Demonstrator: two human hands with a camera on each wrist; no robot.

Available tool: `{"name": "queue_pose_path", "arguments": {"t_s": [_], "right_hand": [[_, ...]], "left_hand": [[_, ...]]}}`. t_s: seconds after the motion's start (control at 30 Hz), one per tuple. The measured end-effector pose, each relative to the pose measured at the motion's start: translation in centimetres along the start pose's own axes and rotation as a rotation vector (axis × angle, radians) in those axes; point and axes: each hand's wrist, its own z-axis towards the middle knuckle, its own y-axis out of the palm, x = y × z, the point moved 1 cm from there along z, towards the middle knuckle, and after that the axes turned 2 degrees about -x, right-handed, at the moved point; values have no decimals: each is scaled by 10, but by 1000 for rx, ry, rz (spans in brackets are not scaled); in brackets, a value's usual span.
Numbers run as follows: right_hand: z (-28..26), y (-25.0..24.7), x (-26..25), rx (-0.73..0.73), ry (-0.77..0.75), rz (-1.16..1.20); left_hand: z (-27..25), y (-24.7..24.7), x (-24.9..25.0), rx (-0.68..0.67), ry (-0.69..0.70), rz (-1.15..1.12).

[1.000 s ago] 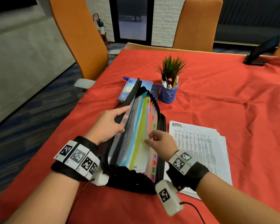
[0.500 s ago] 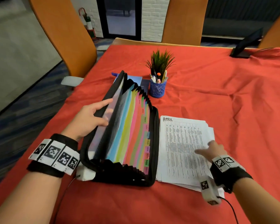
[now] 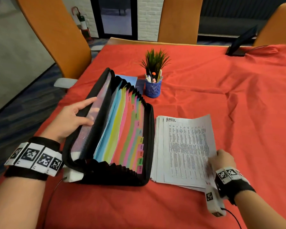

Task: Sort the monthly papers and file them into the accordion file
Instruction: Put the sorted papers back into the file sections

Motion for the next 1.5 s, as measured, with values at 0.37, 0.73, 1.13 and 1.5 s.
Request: {"name": "queue_pose_path", "arguments": {"t_s": [0.37, 0.73, 1.13, 1.5], "right_hand": [[-13, 18, -8, -3, -141, -191], [-28, 21, -10, 101, -272, -352], [-39, 21, -16, 194, -356, -479], [-39, 3, -13, 97, -321, -40]], "left_hand": [[-2, -3, -2, 0, -35, -16], [-5, -10, -6, 19, -39, -55], [-7, -9, -6, 21, -46, -61], [-9, -8, 1, 23, -59, -85]]}}
